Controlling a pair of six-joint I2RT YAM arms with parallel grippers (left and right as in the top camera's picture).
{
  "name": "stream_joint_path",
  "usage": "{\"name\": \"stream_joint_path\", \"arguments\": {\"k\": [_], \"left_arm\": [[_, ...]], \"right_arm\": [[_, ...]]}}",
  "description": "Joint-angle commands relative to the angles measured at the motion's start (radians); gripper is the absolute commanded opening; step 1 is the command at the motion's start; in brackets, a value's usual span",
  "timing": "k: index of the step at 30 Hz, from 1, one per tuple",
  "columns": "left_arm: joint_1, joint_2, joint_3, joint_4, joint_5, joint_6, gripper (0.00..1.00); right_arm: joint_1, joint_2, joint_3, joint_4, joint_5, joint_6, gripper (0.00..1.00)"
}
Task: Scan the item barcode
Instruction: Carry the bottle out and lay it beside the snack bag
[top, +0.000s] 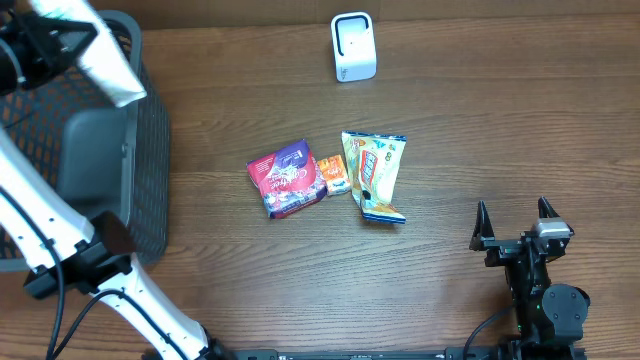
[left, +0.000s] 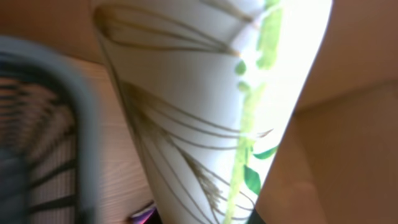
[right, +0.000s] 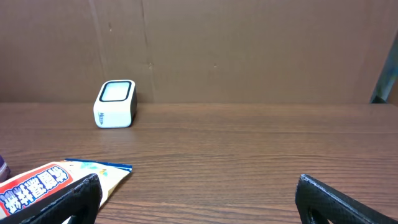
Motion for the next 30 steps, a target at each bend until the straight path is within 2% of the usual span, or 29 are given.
{"name": "stream_joint_path", "arguments": {"k": [1, 3, 4, 5, 7, 13, 14, 17, 24, 27, 30], "left_arm": [[-0.111, -0.066, 0.026, 0.005, 0.174, -0.03, 0.04], [-0.186, -0.066, 0.026, 0.005, 0.169, -0.029, 0.04], [-0.264, -0.066, 0.025, 0.004, 0.136, -0.029, 0.04], [-0.278, -0.066, 0.024, 0.005, 0.124, -0.029, 0.04], [-0.38, -0.066, 0.013, 0.005, 0.02, -0.035, 0.04], [-0.676, -0.066, -0.072, 0.004, -0.433, -0.123, 0.04], [-0.726, -0.066, -0.102, 0.004, -0.531, -0.155, 0.04], [-0.825, -0.066, -0.217, 0.004, -0.695, -0.286, 0.05], [-0.93, -0.066, -0.529, 0.024, -0.892, -0.5, 0.04], [-0.949, -0.066, -0.662, 0.086, -0.857, -0.561, 0.04], [-0.965, -0.066, -0.776, 0.174, -0.789, -0.564, 0.04]], "right_arm": [[0.004, -0.01, -0.01, 0.008, 0.002, 0.002, 1.0], [0.004, -0.01, -0.01, 0.008, 0.002, 0.002, 1.0], [0.004, -0.01, -0.01, 0.008, 0.002, 0.002, 1.0], [0.004, -0.01, -0.01, 0.007, 0.002, 0.002, 1.0], [0.004, -0.01, -0.01, 0.008, 0.002, 0.002, 1.0], [0.004, -0.01, -0.01, 0.008, 0.002, 0.002, 1.0], [0.004, -0.01, -0.01, 0.008, 0.002, 0.002, 1.0], [0.004, -0.01, -0.01, 0.008, 0.002, 0.002, 1.0], [0.004, -0.01, -0.01, 0.008, 0.002, 0.002, 1.0], [0.004, -0.01, -0.01, 0.008, 0.002, 0.002, 1.0], [0.004, -0.01, -0.01, 0.008, 0.002, 0.002, 1.0]]}}
